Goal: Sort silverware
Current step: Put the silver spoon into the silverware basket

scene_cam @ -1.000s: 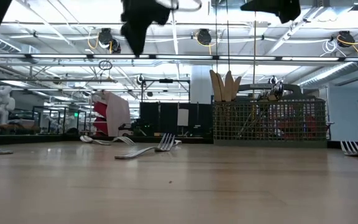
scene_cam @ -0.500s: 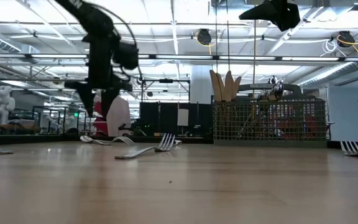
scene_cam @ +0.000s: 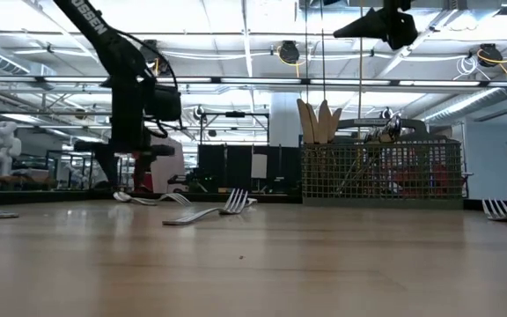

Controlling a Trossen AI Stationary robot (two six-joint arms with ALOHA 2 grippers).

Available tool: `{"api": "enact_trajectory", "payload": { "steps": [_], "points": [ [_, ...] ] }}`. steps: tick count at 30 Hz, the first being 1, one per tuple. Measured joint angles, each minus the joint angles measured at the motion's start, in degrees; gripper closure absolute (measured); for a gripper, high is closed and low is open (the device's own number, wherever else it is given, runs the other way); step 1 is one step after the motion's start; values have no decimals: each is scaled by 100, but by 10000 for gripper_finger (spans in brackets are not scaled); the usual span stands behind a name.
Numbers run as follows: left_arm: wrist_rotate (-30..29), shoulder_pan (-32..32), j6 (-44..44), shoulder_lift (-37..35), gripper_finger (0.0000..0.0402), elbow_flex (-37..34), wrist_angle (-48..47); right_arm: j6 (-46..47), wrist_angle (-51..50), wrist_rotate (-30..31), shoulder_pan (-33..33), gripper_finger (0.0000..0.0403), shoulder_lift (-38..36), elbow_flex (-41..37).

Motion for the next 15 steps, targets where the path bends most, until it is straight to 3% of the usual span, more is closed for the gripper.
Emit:
{"api": "enact_trajectory", "payload": {
  "steps": [6, 15],
  "points": [
    [63, 30, -327, 118, 199, -110, 704, -174, -2, -12, -201, 133, 0, 0],
    [15, 24, -595, 490, 199, -104, 635, -299, -20, -186, -369, 133, 0, 0]
  ]
}}
